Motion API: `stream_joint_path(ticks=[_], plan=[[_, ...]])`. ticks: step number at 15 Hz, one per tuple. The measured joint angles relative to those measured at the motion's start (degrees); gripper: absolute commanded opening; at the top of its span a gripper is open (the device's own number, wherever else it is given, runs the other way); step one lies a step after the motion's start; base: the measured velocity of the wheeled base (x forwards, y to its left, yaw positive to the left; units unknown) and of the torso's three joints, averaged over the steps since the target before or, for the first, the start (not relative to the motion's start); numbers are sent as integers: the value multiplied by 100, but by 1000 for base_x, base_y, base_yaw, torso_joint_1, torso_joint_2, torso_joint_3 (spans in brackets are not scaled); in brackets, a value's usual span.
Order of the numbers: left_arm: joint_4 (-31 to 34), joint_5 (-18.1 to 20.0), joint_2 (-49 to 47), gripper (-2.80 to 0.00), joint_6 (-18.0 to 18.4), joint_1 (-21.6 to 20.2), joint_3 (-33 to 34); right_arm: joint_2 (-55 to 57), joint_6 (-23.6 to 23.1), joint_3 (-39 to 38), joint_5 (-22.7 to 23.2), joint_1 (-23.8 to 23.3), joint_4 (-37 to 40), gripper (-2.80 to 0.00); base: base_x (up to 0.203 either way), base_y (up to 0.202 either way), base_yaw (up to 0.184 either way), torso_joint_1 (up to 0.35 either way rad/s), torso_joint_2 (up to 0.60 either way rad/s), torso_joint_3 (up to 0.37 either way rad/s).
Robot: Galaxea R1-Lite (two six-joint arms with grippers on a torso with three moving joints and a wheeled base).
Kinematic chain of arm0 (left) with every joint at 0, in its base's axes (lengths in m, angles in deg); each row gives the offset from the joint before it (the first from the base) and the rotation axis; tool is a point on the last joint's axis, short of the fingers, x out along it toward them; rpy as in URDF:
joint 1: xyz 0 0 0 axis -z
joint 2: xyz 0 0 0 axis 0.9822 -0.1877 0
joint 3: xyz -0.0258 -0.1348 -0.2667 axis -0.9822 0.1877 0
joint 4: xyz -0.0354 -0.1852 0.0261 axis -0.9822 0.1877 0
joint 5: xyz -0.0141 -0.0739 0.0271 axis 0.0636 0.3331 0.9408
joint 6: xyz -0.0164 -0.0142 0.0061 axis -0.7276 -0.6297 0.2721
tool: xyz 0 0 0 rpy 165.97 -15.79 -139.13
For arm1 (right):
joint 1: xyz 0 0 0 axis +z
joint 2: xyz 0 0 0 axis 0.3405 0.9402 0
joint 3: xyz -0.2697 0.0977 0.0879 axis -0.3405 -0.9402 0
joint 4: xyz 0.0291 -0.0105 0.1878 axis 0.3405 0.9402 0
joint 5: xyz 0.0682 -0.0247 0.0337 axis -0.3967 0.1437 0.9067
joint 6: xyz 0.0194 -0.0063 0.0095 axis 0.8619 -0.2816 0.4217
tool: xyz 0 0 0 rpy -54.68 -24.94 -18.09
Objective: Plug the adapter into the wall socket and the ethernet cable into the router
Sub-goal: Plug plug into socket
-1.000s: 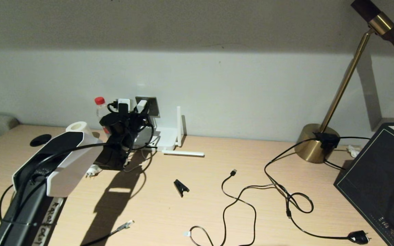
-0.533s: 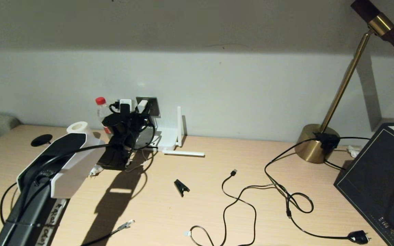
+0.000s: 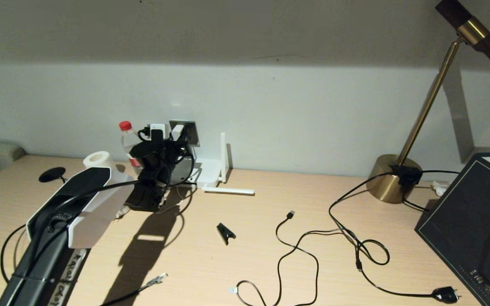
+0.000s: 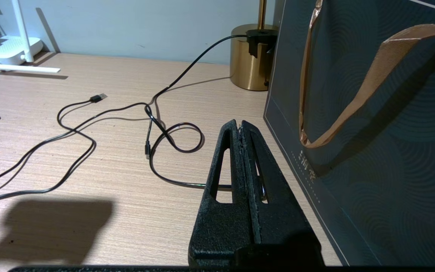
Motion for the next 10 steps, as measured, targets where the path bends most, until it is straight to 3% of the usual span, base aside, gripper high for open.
stream_joint_path(ticks=[7, 8, 10], plan=[[-10, -7, -18, -280, 0, 38, 9, 0, 0, 0, 0, 0, -2, -280, 0, 0, 0, 0, 0, 0], [-11, -5, -18, 0, 0, 38, 15, 0, -2, 0, 0, 0, 1, -280, 0, 0, 0, 0, 0, 0], [7, -5, -18, 0, -5, 41, 25, 0, 0, 0, 0, 0, -4, -280, 0, 0, 0, 0, 0, 0]])
